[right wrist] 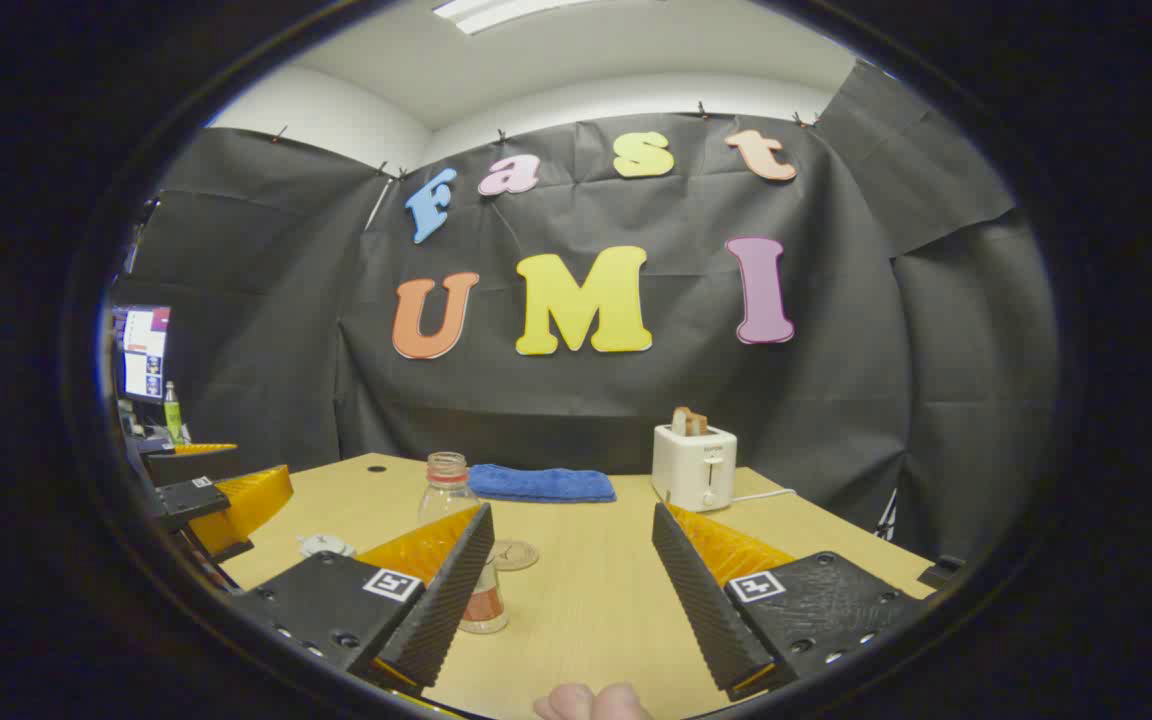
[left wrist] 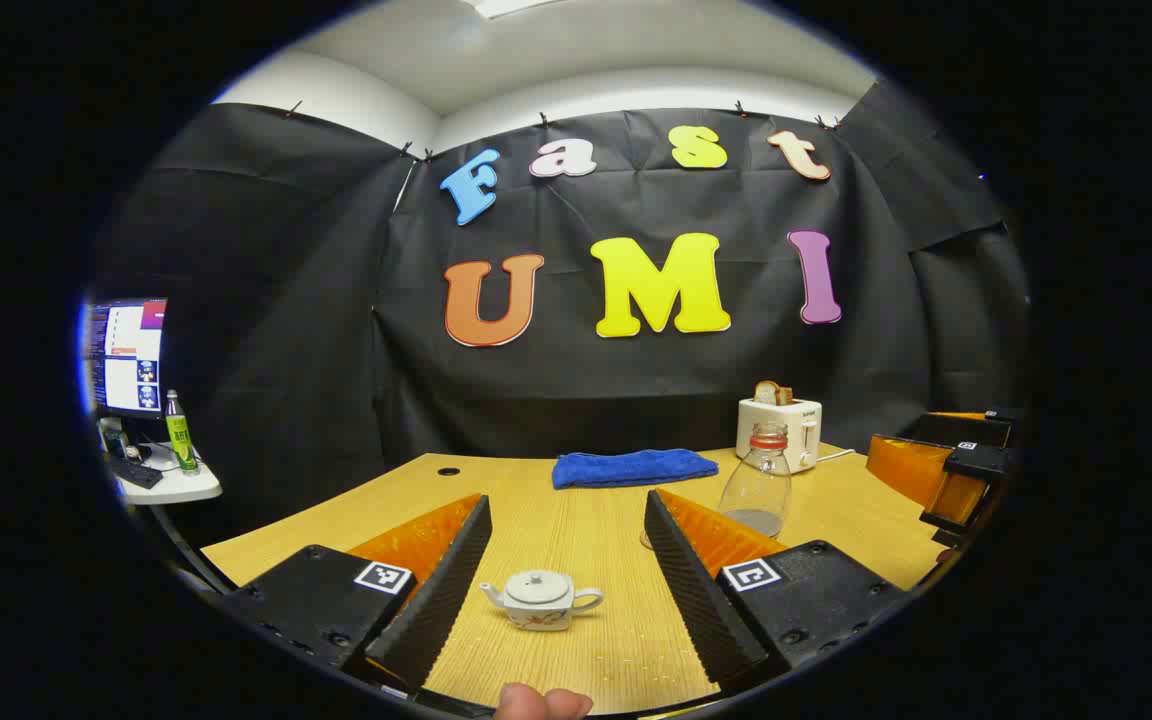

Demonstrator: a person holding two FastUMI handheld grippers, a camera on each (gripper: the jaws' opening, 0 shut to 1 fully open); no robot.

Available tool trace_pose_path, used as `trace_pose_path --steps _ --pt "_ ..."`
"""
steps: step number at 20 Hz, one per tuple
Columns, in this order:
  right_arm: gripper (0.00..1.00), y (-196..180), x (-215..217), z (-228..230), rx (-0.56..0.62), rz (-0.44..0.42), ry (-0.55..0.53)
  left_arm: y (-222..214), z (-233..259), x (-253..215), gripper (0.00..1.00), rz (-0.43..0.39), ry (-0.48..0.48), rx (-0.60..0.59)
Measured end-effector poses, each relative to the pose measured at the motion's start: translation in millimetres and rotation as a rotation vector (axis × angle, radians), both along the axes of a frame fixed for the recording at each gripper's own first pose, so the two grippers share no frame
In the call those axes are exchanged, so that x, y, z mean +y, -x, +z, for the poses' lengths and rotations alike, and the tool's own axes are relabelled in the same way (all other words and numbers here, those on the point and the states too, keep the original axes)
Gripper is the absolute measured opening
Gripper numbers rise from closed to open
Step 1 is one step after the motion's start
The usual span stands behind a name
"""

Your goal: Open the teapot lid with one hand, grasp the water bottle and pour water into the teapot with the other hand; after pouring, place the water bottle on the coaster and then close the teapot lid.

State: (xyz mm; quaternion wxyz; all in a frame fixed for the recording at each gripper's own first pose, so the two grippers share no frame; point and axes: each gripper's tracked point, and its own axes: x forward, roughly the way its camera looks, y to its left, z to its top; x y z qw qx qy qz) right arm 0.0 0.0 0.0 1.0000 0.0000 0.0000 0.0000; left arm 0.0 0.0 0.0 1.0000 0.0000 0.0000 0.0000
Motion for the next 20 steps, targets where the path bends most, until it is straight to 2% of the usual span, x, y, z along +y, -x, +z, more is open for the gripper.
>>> trace_pose_path --steps 3,20 --pt "0.97 1 -2 2 -0.013 -0.014 0.010 1 4 0 0.96 -0.004 -0.008 -0.012" --pt "0.97 0 2 -9 0.002 -0.007 0.015 -3 -17 5 0.97 -0.018 0.002 0.035"
